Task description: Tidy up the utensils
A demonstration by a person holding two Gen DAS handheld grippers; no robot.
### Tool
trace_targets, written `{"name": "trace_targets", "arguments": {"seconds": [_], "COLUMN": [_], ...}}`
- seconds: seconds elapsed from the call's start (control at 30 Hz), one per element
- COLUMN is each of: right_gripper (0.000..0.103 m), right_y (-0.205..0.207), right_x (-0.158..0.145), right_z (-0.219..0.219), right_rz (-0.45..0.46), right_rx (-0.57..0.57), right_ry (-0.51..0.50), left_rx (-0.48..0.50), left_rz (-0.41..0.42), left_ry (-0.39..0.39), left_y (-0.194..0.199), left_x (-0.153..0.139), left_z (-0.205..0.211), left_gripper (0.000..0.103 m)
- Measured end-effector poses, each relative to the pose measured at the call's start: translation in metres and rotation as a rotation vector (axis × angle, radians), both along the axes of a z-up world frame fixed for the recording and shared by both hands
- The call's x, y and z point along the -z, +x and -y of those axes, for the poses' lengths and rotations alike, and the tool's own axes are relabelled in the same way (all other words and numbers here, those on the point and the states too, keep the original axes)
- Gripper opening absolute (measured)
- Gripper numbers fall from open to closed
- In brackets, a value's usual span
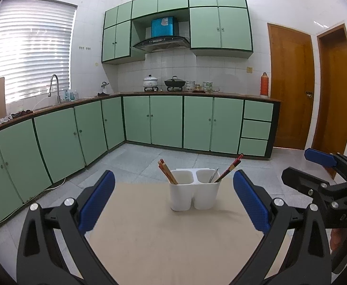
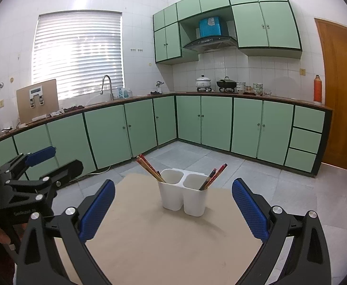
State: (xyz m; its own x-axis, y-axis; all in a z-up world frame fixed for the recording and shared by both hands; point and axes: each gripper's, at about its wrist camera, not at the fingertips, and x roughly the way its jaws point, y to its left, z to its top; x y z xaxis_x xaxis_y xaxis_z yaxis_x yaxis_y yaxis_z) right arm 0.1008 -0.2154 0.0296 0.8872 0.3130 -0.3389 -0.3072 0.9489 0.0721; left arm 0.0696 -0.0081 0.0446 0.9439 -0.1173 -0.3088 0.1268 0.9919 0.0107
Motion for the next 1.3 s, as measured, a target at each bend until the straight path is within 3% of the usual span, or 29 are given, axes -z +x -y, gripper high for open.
{"name": "trace_targets", "arguments": {"seconds": [1.3], "right_gripper": [0.097], "right_y": [0.0056], "right_x": [0.0094], "right_z": [-0.0054], "right_rz": [-0.020], "right_rx": [0.000], "right_ry": [0.007], "left_rx": [-0.001], "left_rz": [-0.014], "left_ry": [0.002], "left_y": [-0.0001], "left_x": [0.0069], "left_z": [-0.0057], "left_gripper": [0.097]}}
